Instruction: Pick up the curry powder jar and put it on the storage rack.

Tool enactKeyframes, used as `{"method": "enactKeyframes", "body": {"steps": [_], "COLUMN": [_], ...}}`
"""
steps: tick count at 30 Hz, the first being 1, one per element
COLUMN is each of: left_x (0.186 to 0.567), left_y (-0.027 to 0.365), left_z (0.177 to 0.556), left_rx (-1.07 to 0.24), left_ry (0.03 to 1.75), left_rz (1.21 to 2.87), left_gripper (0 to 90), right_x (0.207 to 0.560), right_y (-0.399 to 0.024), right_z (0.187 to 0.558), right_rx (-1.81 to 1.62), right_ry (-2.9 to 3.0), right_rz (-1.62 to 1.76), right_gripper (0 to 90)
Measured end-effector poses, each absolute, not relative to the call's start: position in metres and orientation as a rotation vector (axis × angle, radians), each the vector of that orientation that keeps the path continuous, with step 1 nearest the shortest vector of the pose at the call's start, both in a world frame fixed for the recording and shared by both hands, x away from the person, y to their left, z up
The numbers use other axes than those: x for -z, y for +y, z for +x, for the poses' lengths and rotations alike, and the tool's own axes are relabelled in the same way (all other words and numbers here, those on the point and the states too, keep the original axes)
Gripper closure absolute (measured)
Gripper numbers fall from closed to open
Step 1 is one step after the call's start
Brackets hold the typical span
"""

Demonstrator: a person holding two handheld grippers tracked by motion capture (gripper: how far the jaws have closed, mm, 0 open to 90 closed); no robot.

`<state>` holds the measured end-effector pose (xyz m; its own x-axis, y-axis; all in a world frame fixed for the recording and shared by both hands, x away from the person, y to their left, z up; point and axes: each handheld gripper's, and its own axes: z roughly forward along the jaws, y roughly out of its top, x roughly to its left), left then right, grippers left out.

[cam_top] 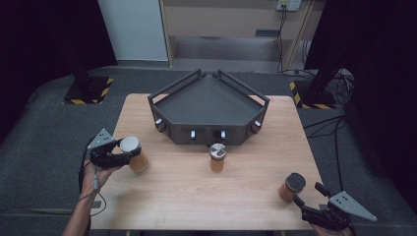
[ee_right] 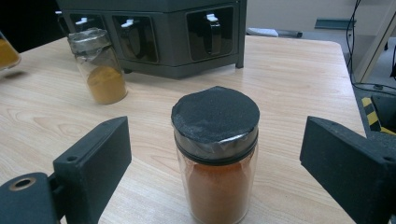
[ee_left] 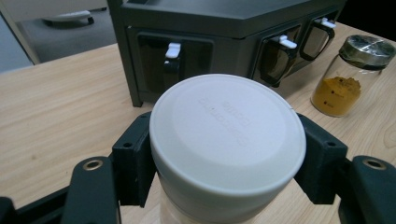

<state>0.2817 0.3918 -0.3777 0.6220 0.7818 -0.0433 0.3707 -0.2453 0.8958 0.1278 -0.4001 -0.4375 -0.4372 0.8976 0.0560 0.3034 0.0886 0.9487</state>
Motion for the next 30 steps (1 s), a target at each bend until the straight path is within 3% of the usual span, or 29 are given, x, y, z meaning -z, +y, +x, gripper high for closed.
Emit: {"method": "enactKeyframes", "body": {"steps": [30], "left_x": [0.325], "left_y": [0.350], "left_z": [0.304], "left_rx": [-0.477], "left_ry": [0.752], "left_rz": [1.933], "left_gripper": [32.2], "right_x": [0.438], "right_y": [-0.401], "right_z": [0.129], "right_rx": [-1.367], "right_ry": [1.811], "right_rz": [1.178], "right_gripper": [8.9]}}
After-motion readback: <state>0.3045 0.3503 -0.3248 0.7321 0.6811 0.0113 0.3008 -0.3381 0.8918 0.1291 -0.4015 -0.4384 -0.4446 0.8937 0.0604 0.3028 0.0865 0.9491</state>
